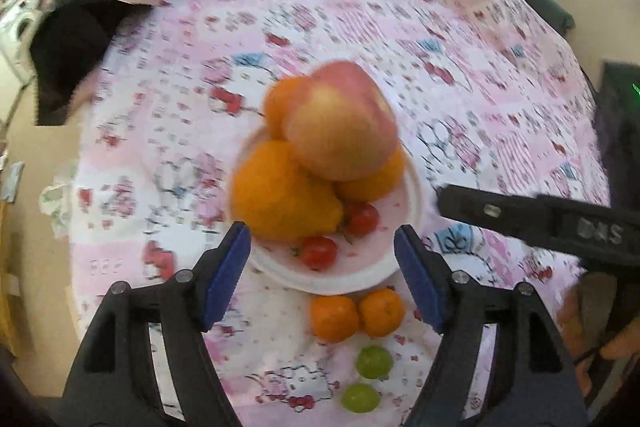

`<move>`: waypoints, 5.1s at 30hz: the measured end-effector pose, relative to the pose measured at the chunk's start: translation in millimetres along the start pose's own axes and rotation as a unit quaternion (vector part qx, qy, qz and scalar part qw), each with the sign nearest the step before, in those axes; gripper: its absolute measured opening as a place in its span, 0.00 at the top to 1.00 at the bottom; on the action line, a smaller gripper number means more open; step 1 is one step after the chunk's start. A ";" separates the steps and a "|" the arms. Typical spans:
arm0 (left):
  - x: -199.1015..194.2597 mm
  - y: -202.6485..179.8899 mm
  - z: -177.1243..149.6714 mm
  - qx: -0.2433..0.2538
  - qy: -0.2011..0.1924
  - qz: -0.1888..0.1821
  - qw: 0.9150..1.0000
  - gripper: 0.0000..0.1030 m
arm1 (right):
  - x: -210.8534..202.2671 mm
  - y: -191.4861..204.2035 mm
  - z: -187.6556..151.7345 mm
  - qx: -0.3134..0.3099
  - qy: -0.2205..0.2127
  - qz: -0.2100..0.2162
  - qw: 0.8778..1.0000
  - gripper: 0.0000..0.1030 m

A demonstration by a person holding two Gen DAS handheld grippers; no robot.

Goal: Organize fruits
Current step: 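Lift both open tools away from the plate, then lower the left tool onto a small mandarin and grasp it, then grasp a green grape with the right tool while the left tool holds the mandarin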

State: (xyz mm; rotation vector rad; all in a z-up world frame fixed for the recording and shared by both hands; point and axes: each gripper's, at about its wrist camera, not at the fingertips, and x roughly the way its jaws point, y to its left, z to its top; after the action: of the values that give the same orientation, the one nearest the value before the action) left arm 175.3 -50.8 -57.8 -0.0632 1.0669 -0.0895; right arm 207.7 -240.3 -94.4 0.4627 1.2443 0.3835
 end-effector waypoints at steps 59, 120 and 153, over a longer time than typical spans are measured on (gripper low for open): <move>49.5 6.4 -78.9 -0.020 0.120 -0.045 0.991 0.51 | -51.9 -33.5 -90.8 0.069 -0.068 -0.020 0.995 0.13; -31.9 75.7 -89.5 -0.145 0.071 -0.003 0.987 0.68 | 61.1 7.6 -109.6 -0.040 0.136 -0.064 0.988 0.45; -48.5 63.3 -58.9 -0.127 0.022 -0.038 0.991 0.68 | -22.6 30.8 -52.0 -0.016 0.031 0.061 0.998 0.66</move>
State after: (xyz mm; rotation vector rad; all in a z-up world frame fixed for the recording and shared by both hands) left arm 103.0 16.7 -50.0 -0.3333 1.1153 -0.0244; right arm 150.6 -219.3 -72.7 0.5044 1.2712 0.5243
